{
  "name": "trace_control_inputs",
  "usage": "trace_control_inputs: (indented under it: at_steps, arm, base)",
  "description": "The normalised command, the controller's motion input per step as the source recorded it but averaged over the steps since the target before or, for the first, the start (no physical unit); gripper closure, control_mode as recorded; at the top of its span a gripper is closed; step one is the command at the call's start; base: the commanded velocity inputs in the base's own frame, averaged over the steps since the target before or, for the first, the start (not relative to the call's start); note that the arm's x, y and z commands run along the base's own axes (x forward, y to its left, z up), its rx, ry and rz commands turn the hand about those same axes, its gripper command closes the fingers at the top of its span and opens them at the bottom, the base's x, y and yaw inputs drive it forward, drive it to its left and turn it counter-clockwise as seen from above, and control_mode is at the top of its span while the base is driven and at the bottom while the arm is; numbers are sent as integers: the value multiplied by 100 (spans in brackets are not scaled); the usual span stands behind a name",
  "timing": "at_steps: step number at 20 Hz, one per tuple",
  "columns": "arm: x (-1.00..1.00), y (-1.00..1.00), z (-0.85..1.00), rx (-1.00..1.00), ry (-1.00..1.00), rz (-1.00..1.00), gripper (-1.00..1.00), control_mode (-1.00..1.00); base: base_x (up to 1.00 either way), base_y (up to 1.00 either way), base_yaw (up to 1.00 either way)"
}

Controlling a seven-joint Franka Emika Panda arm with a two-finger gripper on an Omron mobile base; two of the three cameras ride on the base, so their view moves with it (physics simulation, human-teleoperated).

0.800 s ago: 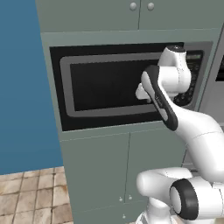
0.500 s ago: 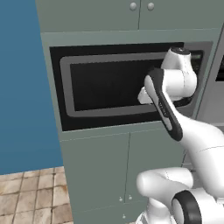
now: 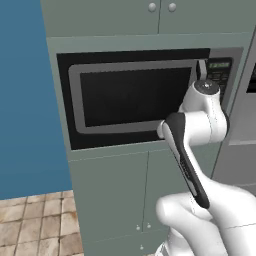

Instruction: The microwave is finished heating the steak and sweet potato. Take the bowl containing the food and place it on the dining counter.

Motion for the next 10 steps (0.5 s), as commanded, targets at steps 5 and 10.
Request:
trace_control_inputs:
  at_steps: [5,10]
  arm:
    - [0,0,0,0,0,0,-100,100]
    - [0,0,0,0,0,0,-100,100]
  base:
    - [-23,-24,0]
    - [-37,-27,0]
